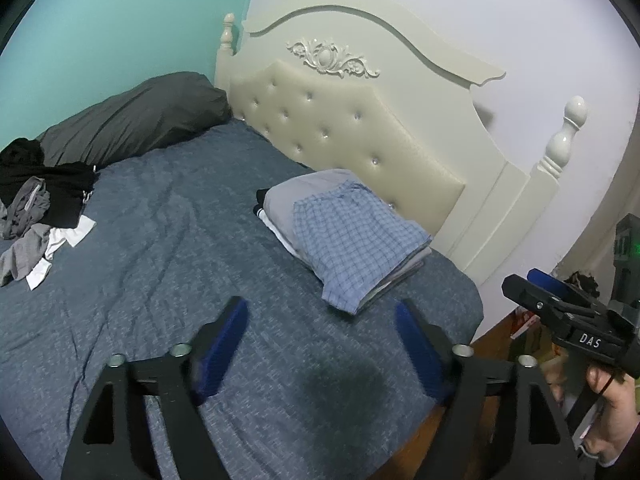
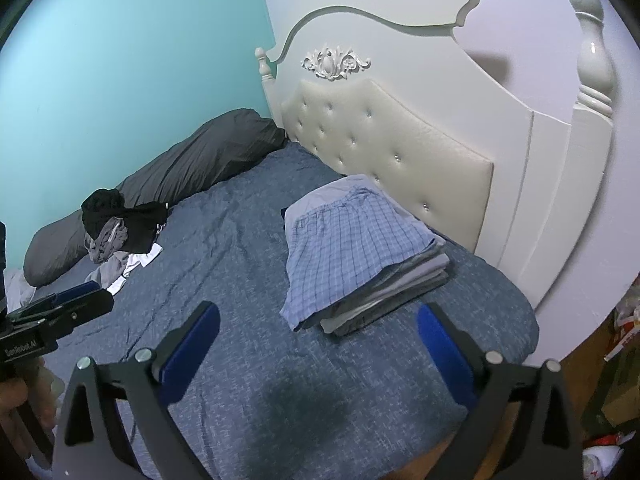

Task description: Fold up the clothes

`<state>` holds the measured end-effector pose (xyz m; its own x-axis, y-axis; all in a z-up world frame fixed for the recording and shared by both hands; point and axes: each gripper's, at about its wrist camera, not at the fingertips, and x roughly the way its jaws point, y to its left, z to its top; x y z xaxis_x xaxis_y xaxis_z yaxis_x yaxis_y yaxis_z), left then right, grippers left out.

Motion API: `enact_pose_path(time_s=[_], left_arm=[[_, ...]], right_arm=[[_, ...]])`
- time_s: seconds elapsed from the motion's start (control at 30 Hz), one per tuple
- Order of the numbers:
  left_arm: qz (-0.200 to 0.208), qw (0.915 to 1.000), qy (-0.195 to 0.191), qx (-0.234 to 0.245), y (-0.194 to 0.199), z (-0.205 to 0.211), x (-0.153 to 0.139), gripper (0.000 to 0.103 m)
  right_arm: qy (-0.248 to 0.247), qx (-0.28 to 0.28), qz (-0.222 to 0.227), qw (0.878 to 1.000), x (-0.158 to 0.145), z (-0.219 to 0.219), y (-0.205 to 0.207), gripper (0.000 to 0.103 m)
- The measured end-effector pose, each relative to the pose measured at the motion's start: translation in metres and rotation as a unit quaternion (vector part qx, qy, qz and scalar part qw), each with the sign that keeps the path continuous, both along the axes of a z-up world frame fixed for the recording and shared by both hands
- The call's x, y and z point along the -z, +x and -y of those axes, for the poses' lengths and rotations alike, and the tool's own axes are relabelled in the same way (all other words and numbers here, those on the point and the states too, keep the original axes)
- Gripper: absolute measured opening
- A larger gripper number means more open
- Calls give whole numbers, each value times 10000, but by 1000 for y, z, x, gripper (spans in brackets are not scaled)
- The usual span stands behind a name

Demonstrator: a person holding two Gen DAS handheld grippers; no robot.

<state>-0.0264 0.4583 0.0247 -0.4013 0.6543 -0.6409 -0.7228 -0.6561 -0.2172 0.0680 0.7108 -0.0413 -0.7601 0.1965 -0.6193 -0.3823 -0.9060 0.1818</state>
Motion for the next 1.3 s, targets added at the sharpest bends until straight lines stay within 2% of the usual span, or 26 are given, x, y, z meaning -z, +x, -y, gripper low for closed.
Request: enact_pose_path(time_s=[0.1, 0.2, 0.33, 1.3], left_arm=[[-44, 10000, 21, 4, 6, 8, -2, 86], [-71, 10000, 49, 11, 11, 14, -5, 96], [-102, 9999, 60, -1, 18, 23, -9, 102], [-329, 9994, -2, -61, 57, 74, -21, 103]], right_arm=[[-9, -26, -21, 10000, -3, 8, 7, 100], [9, -69, -43, 10000, -7, 17, 13, 100], [15, -109, -62, 9999, -11, 30, 21, 101], [25, -210, -206, 9996, -24, 77, 73, 101]])
